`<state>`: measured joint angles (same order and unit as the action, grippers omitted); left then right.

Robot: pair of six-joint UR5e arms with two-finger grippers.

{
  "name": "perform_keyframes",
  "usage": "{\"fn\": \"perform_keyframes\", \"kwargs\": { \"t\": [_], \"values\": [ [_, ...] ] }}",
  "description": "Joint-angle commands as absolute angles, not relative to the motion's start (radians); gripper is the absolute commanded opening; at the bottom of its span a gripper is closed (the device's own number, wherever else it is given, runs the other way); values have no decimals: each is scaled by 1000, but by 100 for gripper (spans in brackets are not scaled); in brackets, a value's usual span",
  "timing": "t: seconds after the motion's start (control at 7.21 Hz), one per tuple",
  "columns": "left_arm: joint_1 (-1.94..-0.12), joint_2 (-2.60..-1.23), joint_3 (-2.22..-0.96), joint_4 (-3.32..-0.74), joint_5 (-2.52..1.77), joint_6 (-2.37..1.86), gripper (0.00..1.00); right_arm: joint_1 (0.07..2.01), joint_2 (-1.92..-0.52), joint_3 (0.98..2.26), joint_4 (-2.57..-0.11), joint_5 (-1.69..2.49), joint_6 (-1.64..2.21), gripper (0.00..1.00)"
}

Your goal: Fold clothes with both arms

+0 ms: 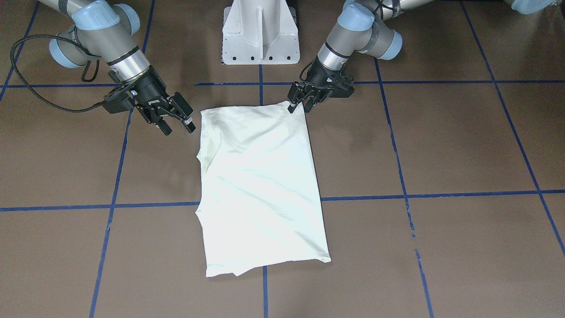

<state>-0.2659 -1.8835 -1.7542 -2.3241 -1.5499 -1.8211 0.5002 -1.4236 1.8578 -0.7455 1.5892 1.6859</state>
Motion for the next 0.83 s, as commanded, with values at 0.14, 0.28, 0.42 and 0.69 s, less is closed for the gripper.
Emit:
{"fn": "perform_keyframes", "kwargs": {
  "t": [0.14, 0.28, 0.42, 0.69],
  "values": [
    [-238, -1884, -1758, -2322, -1526, -1819, 70, 500, -1422, 1859, -746, 1583, 1686, 99],
    [-238, -1885, -1761, -2321, -1520, -1819, 56, 500, -1422, 1859, -744, 1579, 1686, 99],
    [-239, -1881, -1787, -2319, -1522, -1819, 24, 500, -1422, 1859, -745, 1575, 1686, 99],
    [-239, -1875, -1795, -2319, -1520, -1819, 7, 486, -1420, 1853, -746, 1559, 1686, 99]
  ]
}}
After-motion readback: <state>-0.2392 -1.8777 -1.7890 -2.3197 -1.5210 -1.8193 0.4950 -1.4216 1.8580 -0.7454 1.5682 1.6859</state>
